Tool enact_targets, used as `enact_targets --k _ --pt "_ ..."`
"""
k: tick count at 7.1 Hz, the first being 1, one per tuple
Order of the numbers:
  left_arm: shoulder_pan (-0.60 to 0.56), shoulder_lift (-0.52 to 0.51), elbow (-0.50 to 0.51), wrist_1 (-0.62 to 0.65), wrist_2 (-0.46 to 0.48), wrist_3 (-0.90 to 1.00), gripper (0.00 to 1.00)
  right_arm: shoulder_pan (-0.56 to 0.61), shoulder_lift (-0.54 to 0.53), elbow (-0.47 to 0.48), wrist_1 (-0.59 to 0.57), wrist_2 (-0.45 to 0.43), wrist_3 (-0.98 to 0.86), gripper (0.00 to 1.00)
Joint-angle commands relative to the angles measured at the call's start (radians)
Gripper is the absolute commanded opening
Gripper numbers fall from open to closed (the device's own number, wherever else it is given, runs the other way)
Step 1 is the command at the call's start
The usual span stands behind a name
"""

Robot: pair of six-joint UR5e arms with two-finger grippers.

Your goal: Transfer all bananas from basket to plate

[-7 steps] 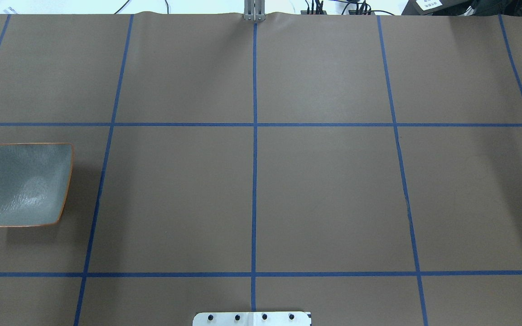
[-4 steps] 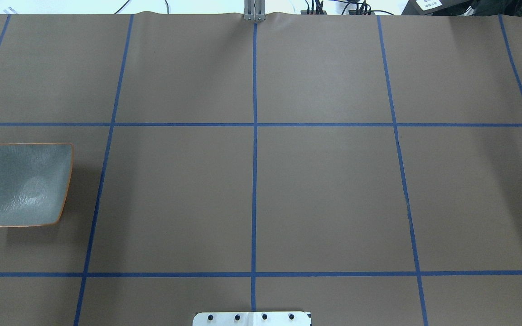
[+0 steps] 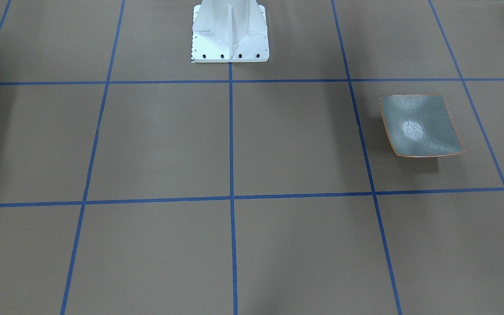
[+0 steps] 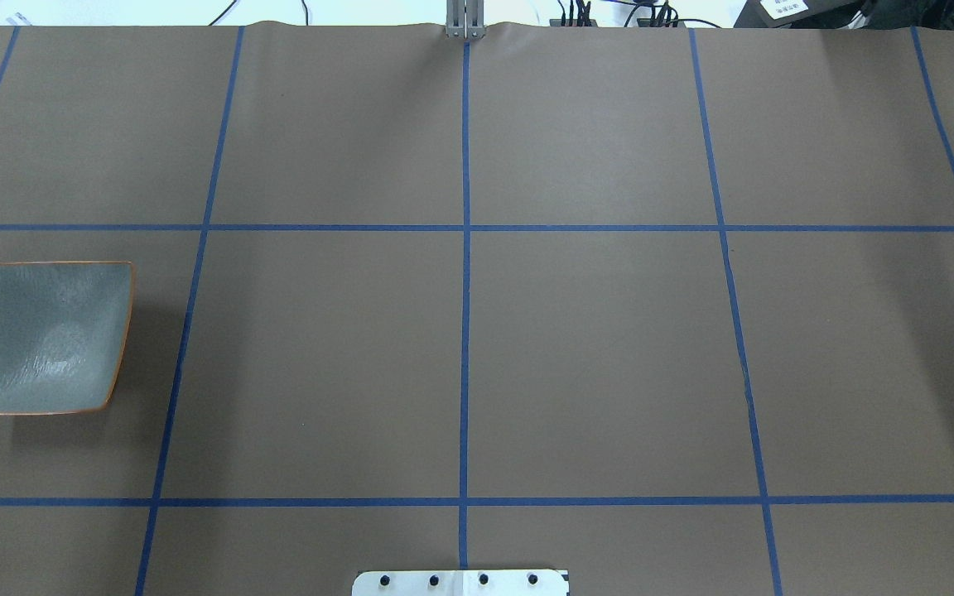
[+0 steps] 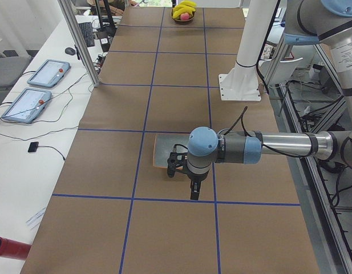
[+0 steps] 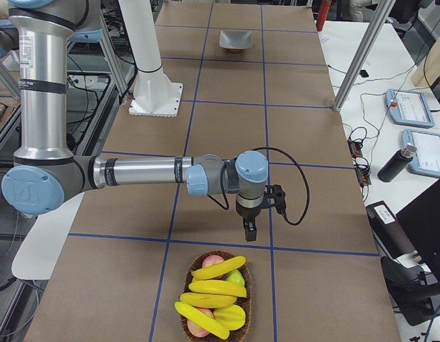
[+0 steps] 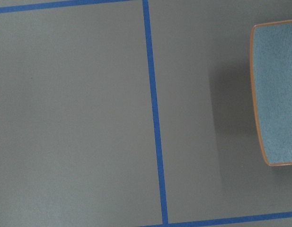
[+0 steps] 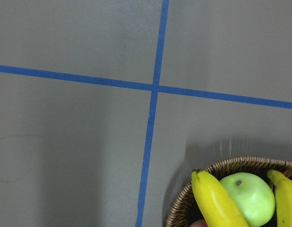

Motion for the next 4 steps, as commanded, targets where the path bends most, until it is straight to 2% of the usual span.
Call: enact_targets --k 1,3,4 --pt "0.002 0.000 0.003 -0.001 -0.001 0.000 1.00 0.000 0.008 -0.055 0.155 -0.022 -0.095 1.00" --pt "0.000 0.000 0.003 -0.002 -0.003 0.000 1.00 0.000 0.012 -0.101 0.154 -0.017 -0.212 1.00" --pt "0.000 0.000 0.003 -0.004 -0.003 0.000 1.00 0.000 -0.001 -0.118 0.156 0.015 -0.277 1.00"
